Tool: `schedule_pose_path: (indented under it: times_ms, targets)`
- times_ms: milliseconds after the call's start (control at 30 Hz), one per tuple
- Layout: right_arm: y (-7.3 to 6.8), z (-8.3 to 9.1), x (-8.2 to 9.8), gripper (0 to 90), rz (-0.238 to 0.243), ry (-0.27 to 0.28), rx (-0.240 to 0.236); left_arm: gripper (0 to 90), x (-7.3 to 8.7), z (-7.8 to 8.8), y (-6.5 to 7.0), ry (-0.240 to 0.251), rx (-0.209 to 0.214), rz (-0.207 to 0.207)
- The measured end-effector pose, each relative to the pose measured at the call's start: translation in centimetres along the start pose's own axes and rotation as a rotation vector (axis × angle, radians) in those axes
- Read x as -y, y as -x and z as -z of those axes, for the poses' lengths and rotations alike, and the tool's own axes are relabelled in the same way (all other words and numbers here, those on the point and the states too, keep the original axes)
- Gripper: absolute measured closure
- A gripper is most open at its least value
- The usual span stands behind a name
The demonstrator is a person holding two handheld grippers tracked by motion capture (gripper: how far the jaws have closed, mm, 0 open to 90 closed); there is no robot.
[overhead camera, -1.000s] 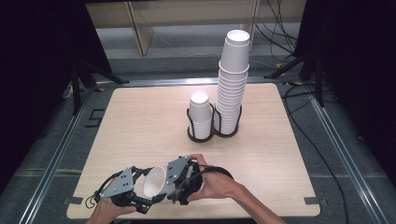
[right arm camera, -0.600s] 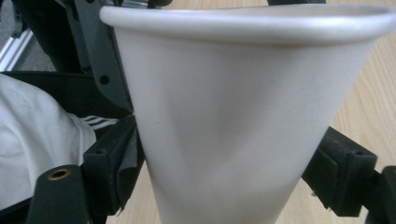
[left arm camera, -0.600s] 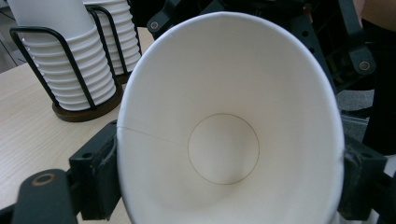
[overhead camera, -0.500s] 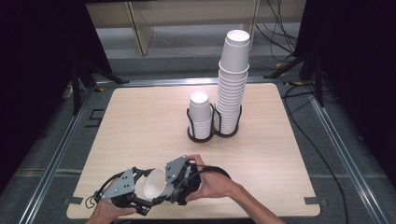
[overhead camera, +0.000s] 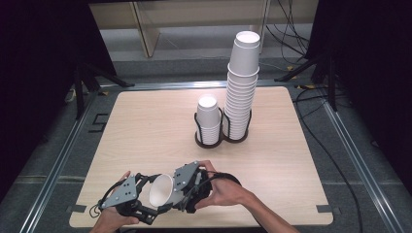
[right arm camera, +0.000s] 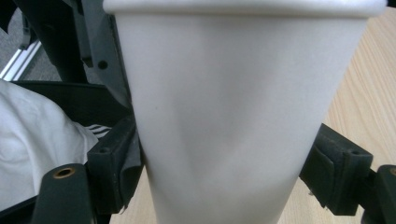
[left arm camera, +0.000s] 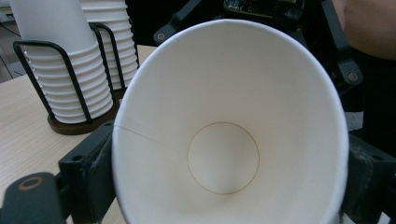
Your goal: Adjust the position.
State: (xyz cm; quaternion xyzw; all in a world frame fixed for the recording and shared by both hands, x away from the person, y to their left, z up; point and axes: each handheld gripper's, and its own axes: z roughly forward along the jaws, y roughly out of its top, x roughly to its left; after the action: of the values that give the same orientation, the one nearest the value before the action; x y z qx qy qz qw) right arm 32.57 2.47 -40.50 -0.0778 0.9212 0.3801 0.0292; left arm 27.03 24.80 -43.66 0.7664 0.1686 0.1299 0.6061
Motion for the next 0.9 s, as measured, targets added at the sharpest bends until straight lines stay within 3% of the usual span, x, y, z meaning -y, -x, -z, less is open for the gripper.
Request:
schedule_pose_path:
  times_ms: [167,200,300,333,433,500,567,633,700,767,900]
  targets:
    - [0.1,0.5,0.2,22.8,0.014,0.012,0.002,11.6,-0.2,0.2,0.1,0.004,0.003,0.005]
    - [-0.2,0.7,0.1,22.9,-0.011,0.01,-0.006,11.6,-0.2,0.1,0.1,0.012,0.009,0.006]
    - [0.1,0.8,0.3,23.0,0.019,0.02,0.007,11.9,-0.3,0.3,0.1,0.016,0.009,0.009]
    - [-0.1,1.0,0.3,23.1,-0.006,0.02,0.0,12.0,-0.3,0.2,0.1,0.04,0.021,0.019]
    - [0.1,1.1,0.3,23.3,0.016,0.029,0.008,12.3,-0.3,0.4,0.0,0.033,0.019,0.017]
    - [-0.1,1.3,0.3,23.4,-0.021,0.028,-0.005,12.5,-0.3,0.5,0.0,0.021,0.013,0.024]
    - [0.2,1.2,0.4,23.4,0.014,0.035,0.01,12.5,-0.3,0.5,0.0,0.021,0.012,0.021]
    - [0.2,1.3,0.5,23.7,0.018,0.038,0.019,12.8,-0.3,0.5,0.0,0.023,0.012,0.028]
    - [0.0,1.5,0.5,23.8,-0.002,0.036,0.013,12.9,-0.4,0.5,0.0,0.028,0.01,0.024]
    - [0.2,1.5,0.6,23.9,0.015,0.042,0.016,12.8,-0.3,0.4,0.0,0.045,0.02,0.029]
    - [0.1,1.7,0.8,23.8,-0.01,0.038,0.012,13.4,-0.4,0.8,-0.2,0.024,0.006,0.026]
